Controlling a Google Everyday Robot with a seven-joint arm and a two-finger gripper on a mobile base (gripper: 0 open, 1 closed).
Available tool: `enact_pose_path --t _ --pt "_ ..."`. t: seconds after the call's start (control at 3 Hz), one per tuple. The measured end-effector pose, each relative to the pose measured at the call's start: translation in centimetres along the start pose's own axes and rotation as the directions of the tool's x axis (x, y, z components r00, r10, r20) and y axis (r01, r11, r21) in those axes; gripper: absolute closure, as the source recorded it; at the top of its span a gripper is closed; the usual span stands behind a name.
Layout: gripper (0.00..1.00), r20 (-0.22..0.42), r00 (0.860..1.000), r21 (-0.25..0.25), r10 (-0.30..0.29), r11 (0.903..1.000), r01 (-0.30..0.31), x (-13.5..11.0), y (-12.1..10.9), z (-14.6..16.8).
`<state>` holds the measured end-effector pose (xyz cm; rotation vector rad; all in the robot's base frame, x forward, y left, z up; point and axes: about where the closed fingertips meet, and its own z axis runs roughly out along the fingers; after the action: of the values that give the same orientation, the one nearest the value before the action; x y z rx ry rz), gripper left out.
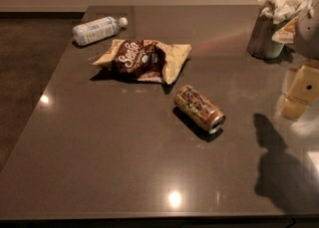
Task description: Place orange can upright
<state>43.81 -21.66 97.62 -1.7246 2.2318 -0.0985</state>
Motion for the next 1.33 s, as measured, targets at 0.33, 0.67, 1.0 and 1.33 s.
enact_pose_path --t 0.33,0.67,1.0,1.33 --pt "0.00 0.000 1.000 0.000 0.000 1.0000 0.000 0.0 0.0 0.0" --pt "0.00 0.017 1.000 -0.004 -0.021 0.9998 0.022 -0.7 -0.2 -0.1" --pt "0.00 0.088 0.987 -0.038 -0.136 0.9894 0.140 -2.7 -0.3 0.3" --pt "0.00 0.142 0.929 -0.074 -0.341 0.9326 0.353 -4.9 0.4 1.2"
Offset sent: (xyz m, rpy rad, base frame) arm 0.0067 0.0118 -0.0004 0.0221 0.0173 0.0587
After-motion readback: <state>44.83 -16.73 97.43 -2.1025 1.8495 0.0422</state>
